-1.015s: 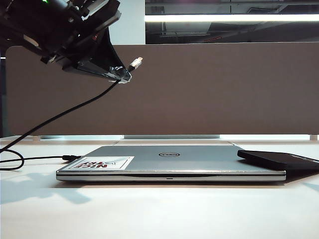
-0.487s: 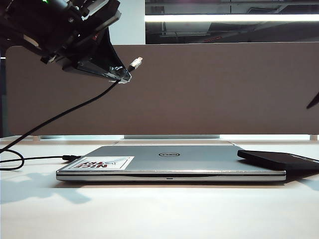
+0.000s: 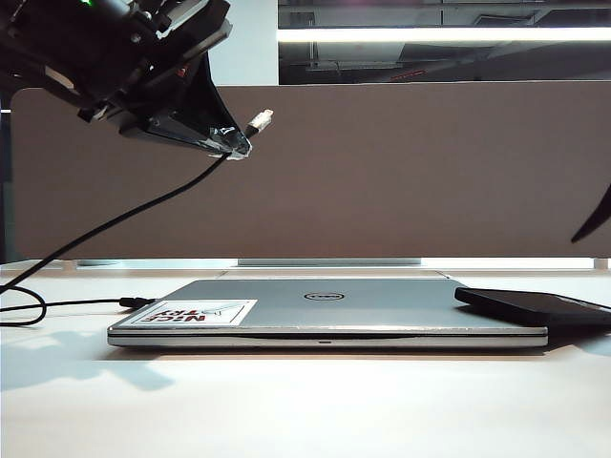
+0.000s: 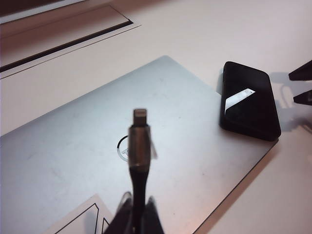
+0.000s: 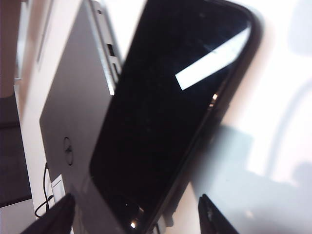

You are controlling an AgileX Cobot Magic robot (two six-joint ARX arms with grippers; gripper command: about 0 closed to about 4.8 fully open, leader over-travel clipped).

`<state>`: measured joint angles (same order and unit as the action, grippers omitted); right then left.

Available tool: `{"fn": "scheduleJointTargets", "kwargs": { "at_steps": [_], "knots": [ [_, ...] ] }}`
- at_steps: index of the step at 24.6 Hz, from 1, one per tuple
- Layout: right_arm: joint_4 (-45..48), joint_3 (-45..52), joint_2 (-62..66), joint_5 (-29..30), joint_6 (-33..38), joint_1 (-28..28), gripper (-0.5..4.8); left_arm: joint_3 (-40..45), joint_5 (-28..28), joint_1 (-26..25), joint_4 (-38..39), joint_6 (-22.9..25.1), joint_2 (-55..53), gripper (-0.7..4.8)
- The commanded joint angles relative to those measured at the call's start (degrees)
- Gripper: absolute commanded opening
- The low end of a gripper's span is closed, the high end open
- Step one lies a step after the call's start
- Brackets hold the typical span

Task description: Pick up the charging cable and the phone, plug the charging cable into the charging port on the phone, and finally place them back on the table.

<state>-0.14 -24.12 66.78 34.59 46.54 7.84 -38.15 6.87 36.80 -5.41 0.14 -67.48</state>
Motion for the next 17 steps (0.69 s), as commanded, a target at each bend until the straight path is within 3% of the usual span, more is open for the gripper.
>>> {"fn": "scheduleJointTargets", "kwargs": {
  "at_steps": [1, 17],
  "knots": [
    [3.56, -0.35, 1.99, 1.53, 0.09, 0.0, 3.46, -0.35, 0.09, -0.02, -1.11, -0.17, 0.28, -0.07],
    [9.29, -0.35, 7.72, 2.69, 0.46, -1.2, 3.46, -0.35, 0.09, -0.02, -1.14, -0.15, 0.28, -0.07]
  ]
}}
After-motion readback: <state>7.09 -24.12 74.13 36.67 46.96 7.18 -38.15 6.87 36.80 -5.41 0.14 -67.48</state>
